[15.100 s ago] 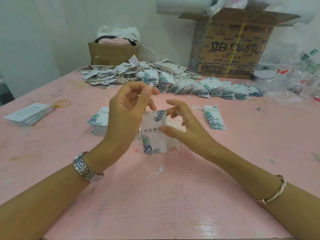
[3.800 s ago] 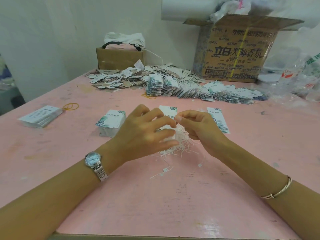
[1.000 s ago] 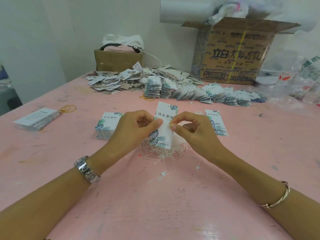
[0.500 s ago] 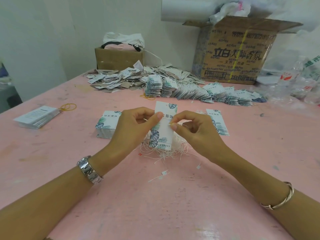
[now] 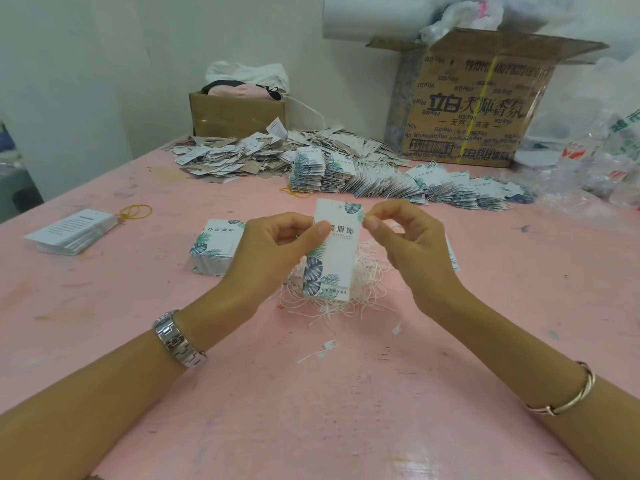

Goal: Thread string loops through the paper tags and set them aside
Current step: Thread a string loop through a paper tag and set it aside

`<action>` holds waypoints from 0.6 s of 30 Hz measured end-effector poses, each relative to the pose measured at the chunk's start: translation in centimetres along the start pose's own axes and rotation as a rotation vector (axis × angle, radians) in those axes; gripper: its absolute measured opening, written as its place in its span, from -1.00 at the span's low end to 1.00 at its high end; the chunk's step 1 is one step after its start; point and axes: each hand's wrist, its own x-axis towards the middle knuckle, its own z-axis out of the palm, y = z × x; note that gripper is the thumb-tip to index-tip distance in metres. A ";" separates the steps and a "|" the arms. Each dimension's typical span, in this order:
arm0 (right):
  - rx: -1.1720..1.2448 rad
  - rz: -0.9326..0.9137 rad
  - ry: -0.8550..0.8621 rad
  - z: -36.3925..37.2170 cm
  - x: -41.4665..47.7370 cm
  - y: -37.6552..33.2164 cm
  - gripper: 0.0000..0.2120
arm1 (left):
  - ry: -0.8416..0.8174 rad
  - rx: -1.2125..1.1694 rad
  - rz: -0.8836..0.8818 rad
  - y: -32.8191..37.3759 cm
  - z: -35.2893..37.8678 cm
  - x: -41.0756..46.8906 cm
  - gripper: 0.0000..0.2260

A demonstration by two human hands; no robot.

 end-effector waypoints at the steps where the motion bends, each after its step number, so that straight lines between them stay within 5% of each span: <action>1: 0.004 0.020 0.009 -0.1 0.1 0.0 -0.88 | -0.027 -0.002 -0.004 0.0 0.1 -0.1 -0.85; 14: 0.140 0.194 -0.173 -0.1 0.0 -0.5 -0.77 | -0.160 0.014 -0.010 0.0 0.5 -0.7 -0.82; 18: 0.138 0.209 -0.166 0.0 0.0 -0.4 -0.80 | -0.088 0.115 0.019 0.2 0.8 -0.9 -0.82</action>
